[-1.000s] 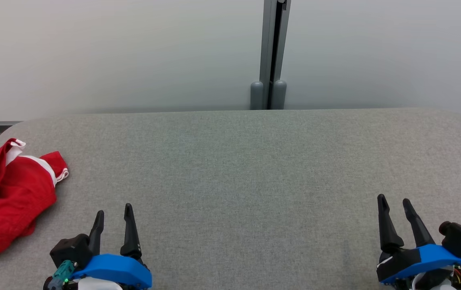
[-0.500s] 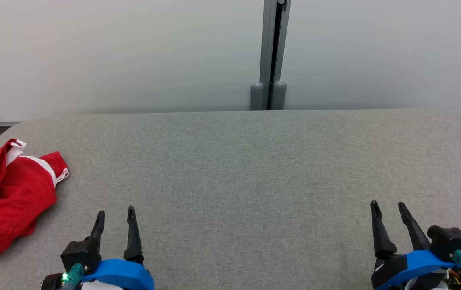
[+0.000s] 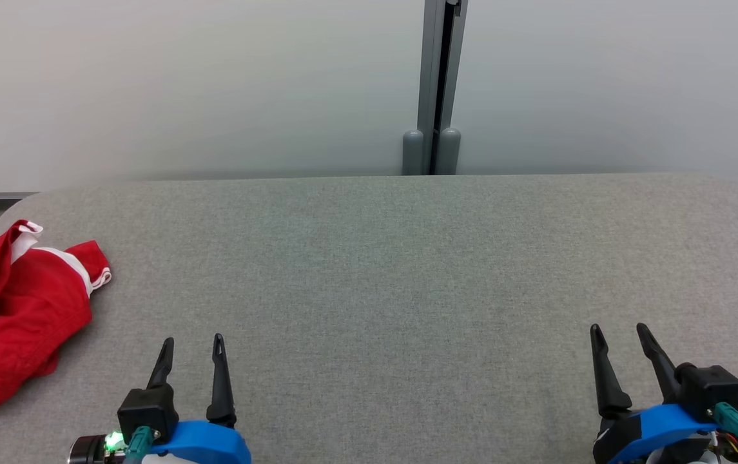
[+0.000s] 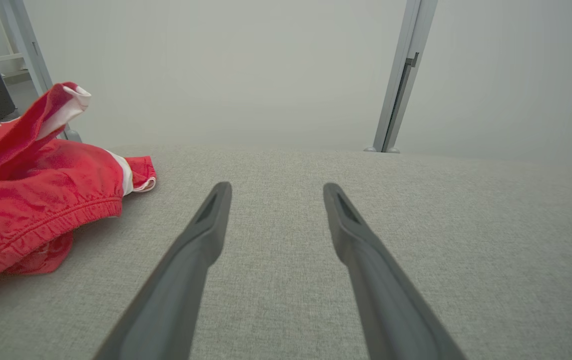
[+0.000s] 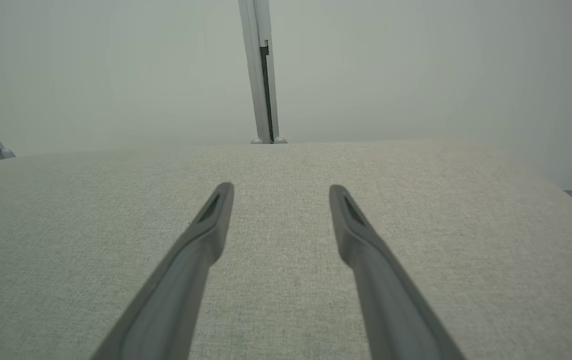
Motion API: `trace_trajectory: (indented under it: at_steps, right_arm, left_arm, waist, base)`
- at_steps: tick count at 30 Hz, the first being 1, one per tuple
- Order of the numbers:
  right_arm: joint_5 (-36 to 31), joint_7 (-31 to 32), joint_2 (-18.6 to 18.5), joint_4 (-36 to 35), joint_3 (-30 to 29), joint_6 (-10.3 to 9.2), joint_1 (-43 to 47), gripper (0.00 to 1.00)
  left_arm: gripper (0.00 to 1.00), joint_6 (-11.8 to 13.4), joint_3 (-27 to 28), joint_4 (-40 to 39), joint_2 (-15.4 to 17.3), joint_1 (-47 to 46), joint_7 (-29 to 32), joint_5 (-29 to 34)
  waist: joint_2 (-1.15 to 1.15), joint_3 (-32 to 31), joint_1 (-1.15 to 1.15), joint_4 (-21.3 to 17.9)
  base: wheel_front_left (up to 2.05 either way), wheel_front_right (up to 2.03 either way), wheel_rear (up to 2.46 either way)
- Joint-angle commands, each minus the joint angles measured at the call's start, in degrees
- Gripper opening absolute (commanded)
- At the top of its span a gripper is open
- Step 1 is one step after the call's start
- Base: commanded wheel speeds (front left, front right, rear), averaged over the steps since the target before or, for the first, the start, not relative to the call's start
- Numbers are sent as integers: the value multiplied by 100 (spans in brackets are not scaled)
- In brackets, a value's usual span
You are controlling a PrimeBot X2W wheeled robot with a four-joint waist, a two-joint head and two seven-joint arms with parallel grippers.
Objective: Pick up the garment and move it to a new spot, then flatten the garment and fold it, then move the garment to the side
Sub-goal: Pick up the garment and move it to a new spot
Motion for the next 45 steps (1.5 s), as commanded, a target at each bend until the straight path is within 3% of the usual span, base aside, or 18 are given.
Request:
trace_trajectory:
  at_steps: [1, 6, 10, 29, 36, 45]
  right_arm:
    - [-89, -38, 2, 7, -10, 15, 64, 100]
    - [-317, -89, 3, 0, -60, 15, 92, 100]
    - [-471, -133, 8, 10, -18, 15, 72, 100]
    - [-489, -160, 12, 23, 508, 10, -51, 100]
    - [-447, -160, -64, 134, 972, 10, -278, 100]
    - [-398, -160, -328, 42, 1094, 10, -246, 100]
  left_arm:
    - [100, 17, -14, -7, 3, -21, -35, 101]
    - [100, 82, -12, -42, 1, -41, -86, 275]
    - [100, 128, 29, -38, 2, -57, -132, 370]
    - [100, 115, 506, -93, 12, 134, -150, 543]
    - [100, 278, 791, -266, 8, 380, -151, 440]
    - [100, 115, 789, 43, 0, -175, -150, 491]
  waist:
    - [0, 2, 0, 1]
    - [0, 40, 0, 93]
    - [0, 92, 0, 383]
    - [0, 263, 0, 2854]
    - [0, 444, 0, 2959]
    - [0, 727, 0, 2935]
  base:
    - [0, 0, 0]
    - [0, 0, 0]
    - [0, 0, 0]
    - [0, 0, 0]
    - [0, 0, 0]
    - [0, 0, 0]
